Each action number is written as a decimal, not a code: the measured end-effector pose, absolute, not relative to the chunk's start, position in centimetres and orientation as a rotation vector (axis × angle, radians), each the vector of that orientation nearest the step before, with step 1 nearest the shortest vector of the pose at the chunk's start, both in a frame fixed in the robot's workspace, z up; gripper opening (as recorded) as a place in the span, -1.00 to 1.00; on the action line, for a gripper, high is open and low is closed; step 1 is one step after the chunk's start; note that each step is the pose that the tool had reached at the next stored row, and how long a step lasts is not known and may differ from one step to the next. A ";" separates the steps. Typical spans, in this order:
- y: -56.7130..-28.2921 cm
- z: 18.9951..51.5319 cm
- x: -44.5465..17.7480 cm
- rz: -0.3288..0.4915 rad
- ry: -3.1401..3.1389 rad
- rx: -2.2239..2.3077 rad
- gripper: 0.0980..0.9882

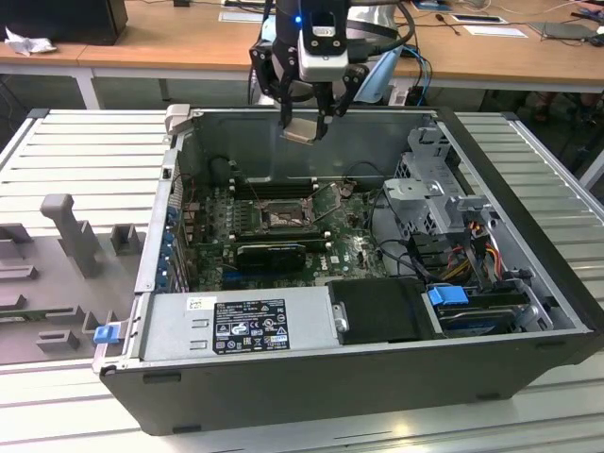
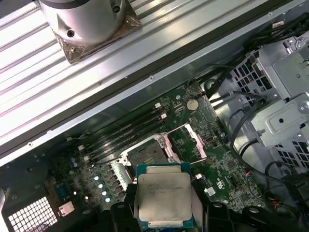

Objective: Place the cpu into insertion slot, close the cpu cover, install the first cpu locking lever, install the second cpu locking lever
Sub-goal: 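Place the cpu into insertion slot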

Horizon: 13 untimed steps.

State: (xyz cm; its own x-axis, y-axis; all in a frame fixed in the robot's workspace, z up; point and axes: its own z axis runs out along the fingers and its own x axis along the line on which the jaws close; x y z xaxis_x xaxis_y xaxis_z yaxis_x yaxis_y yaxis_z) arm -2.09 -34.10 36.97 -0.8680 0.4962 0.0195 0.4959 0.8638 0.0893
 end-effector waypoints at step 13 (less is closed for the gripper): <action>-34.1 37.0 -2.1 0.142 2.954 1.027 -0.03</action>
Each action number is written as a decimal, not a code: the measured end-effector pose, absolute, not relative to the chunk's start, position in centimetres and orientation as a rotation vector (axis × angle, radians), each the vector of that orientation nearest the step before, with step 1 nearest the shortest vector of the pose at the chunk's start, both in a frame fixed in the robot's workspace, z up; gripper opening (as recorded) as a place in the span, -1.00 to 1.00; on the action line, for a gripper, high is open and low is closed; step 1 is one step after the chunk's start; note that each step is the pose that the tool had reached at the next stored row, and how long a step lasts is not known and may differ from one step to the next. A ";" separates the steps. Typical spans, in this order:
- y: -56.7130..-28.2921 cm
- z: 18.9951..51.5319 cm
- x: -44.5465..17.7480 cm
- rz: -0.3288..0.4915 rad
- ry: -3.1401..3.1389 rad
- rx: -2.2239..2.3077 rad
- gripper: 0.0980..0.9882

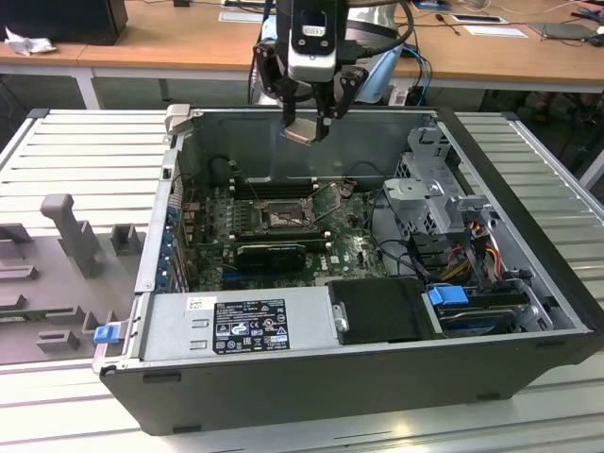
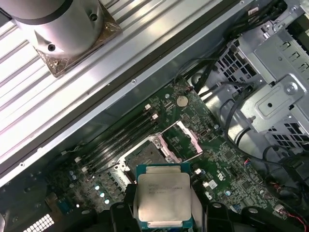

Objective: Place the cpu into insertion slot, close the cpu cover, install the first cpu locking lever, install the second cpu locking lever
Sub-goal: 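Place the cpu into insertion slot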

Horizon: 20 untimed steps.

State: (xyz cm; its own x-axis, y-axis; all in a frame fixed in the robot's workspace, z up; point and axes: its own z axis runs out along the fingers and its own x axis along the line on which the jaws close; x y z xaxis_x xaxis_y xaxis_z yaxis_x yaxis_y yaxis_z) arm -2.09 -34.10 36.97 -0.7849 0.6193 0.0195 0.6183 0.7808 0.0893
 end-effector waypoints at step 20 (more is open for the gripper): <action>-34.1 36.9 -2.1 0.139 2.799 1.370 -0.03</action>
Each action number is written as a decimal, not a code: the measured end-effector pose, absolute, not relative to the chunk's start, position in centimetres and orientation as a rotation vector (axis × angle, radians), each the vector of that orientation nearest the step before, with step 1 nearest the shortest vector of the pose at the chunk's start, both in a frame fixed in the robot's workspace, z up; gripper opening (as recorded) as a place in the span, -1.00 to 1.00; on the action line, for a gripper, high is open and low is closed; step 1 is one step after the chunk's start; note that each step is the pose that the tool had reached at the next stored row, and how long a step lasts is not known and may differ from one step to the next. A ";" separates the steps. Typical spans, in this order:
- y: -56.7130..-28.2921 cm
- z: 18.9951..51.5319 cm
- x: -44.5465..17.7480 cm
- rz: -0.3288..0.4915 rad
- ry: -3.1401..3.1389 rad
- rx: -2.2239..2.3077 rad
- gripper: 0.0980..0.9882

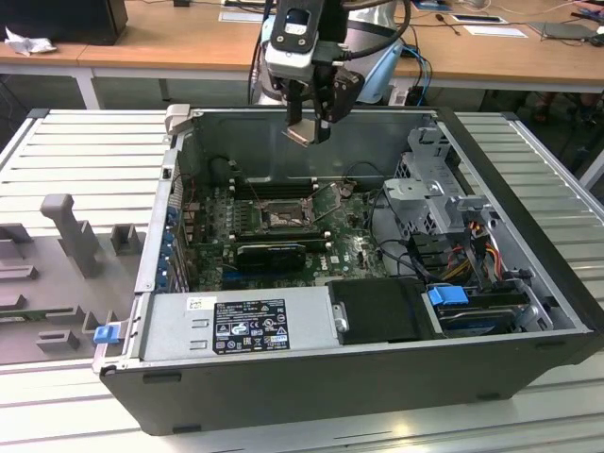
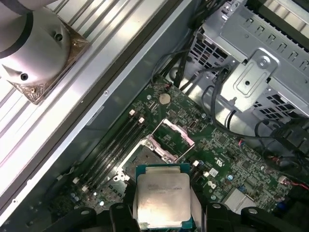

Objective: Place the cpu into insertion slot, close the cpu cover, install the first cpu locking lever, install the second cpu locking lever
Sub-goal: 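Place the cpu into insertion slot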

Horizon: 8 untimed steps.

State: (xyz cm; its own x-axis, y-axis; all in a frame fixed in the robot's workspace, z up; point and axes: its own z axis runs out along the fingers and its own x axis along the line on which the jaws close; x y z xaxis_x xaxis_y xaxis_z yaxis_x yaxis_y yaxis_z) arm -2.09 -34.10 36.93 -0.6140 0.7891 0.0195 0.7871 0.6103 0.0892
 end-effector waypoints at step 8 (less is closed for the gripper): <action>-34.1 36.4 -2.1 0.138 2.771 1.422 -0.03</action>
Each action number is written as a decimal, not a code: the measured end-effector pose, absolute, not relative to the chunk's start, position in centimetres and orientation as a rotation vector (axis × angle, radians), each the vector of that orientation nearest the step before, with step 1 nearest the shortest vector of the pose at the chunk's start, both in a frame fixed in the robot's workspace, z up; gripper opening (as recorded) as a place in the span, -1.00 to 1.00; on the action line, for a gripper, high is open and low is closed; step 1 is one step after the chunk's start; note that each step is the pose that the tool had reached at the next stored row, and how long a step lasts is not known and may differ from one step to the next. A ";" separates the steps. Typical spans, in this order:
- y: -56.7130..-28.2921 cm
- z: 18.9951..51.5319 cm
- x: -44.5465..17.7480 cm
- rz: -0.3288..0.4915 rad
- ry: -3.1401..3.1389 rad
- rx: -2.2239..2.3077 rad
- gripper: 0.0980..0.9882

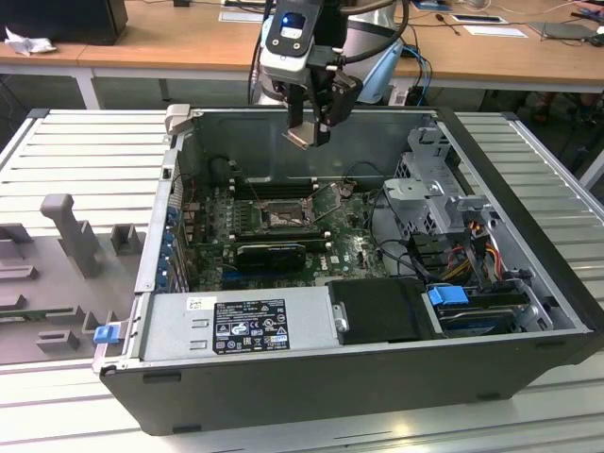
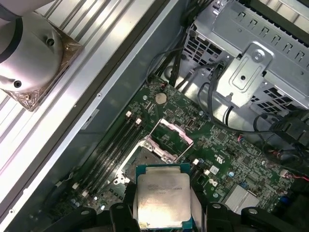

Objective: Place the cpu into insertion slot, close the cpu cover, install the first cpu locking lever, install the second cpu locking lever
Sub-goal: 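Place the cpu into insertion slot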

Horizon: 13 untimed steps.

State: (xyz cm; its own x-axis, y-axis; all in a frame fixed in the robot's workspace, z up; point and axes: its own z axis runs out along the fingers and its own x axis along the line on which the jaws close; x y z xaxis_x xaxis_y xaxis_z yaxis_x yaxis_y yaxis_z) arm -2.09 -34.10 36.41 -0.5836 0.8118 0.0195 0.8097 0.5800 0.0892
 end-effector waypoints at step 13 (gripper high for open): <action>-34.1 36.3 -2.1 0.133 2.641 1.638 -0.03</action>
State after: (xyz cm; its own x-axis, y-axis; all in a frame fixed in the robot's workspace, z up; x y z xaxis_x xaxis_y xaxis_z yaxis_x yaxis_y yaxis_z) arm -2.09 -34.10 36.31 -0.4450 0.8953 0.0191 0.8927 0.4418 0.0890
